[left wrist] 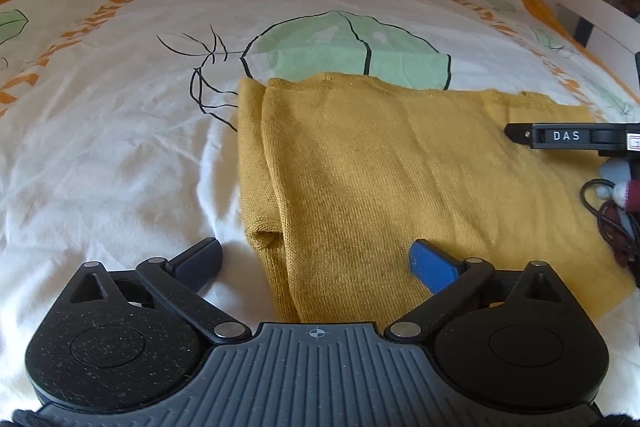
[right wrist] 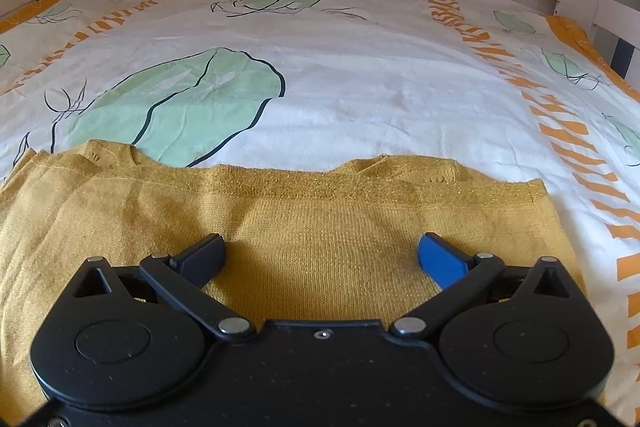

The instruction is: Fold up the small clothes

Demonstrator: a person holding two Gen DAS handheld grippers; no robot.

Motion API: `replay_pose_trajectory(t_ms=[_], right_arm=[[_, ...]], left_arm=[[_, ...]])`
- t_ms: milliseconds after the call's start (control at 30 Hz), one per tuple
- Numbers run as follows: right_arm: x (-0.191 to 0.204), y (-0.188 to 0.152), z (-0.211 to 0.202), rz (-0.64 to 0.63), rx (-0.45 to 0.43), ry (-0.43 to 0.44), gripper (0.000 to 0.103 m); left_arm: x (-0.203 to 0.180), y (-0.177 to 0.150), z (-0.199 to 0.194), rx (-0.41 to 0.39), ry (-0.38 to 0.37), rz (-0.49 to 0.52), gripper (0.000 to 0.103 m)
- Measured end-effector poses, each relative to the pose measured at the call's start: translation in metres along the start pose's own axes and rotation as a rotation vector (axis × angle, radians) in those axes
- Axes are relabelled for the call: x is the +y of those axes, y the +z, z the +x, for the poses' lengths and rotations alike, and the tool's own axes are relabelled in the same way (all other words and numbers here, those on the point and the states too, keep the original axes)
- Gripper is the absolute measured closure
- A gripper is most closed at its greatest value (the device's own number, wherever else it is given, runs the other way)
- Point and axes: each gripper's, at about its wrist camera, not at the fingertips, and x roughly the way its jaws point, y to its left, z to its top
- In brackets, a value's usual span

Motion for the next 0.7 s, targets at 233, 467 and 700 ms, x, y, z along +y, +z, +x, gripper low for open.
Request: replay_pose_trajectory(t_ms=[233,467,700], right_arm=[[0.007,-0.004,-0.012,-0.02,-0.003,-0.035,0.001],[0.021,-0.028,-0.048,-0.097,0.002,-0.02,0.001],[0.039,-0.066,-0.084,-0.199,0.016,-0.016,0.001]], left_arm=[[0.005,0.003,-0.021,-0.065,0.041,-0.028,0.003],[0.014,0.006,-0.028,-0.075,0.06,-0.057,0.003],[0.014,0.002,-0.028,-0.056,0.07,-0.071,0.003]])
